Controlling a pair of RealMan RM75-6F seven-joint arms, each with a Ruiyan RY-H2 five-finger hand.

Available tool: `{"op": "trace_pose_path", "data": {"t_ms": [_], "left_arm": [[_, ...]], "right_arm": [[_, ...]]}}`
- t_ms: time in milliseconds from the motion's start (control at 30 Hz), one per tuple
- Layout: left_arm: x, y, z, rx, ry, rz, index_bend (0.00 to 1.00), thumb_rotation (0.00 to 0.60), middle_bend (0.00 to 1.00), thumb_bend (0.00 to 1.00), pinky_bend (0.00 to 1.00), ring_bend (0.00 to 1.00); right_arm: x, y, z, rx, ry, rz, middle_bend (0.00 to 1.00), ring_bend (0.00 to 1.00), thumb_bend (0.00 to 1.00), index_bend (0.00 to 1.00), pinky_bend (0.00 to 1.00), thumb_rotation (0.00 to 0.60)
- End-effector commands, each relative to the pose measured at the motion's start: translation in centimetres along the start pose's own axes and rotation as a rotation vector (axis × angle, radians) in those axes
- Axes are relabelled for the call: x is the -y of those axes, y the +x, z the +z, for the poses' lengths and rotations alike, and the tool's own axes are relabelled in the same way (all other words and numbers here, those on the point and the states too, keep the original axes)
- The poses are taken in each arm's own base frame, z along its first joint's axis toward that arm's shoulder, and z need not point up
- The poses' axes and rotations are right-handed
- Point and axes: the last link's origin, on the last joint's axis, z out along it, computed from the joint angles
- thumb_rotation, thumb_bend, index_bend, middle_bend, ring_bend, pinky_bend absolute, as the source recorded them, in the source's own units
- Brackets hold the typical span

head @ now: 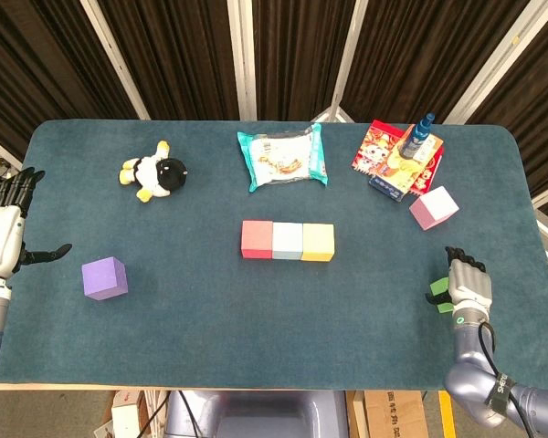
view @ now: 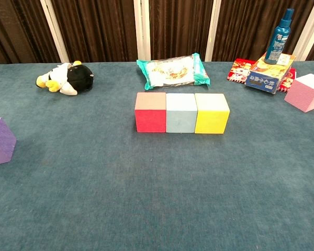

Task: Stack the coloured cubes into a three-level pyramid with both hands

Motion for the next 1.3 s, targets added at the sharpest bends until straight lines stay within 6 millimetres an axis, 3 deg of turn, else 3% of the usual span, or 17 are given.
{"op": "trace_pose_path", "data": {"t_ms": [33, 500, 700, 833, 1100, 1300], "left_arm": [[0.0, 0.0, 0.0, 0.001, 0.000, 0.001, 0.00, 0.600, 0.00, 0.08, 0.00, 0.00], [0.0, 0.0, 0.0, 0.000, 0.000, 0.002, 0.00, 0.600, 0.00, 0.08, 0.00, 0.00], [-0.1, 0.0, -0.1, -0.001, -0.002, 0.000, 0.00, 0.600, 0.00, 0.08, 0.00, 0.00], [-0.1, 0.0, -0.1, -0.001, -0.004, 0.000, 0.00, 0.600, 0.00, 0.08, 0.00, 0.00], [-0.2, 0.1, -0.1, -0.004, -0.006, -0.003, 0.00, 0.600, 0.00, 0.08, 0.00, 0.00], [-0.2, 0.1, -0.2, -0.004, -0.008, -0.005, 0.00, 0.600, 0.00, 0.08, 0.00, 0.00]], "right_arm": [[-0.1, 0.0, 0.2, 0.008, -0.026, -0.007, 0.00, 0.00, 0.27, 0.00, 0.00, 0.600], [-0.8, 0.3, 0.6, -0.004, -0.119, -0.061, 0.01, 0.04, 0.27, 0.00, 0.00, 0.600], [-0.8, 0.2, 0.5, 0.011, -0.128, -0.074, 0.29, 0.26, 0.27, 0.00, 0.00, 0.600], [-0.7, 0.3, 0.5, 0.009, -0.124, -0.079, 0.43, 0.38, 0.27, 0.00, 0.09, 0.600], [-0.1, 0.5, 0.4, -0.007, -0.077, -0.062, 0.45, 0.40, 0.27, 0.00, 0.15, 0.600], [1.4, 2.0, 0.3, -0.083, 0.100, -0.068, 0.45, 0.40, 0.27, 0.00, 0.15, 0.600]]}}
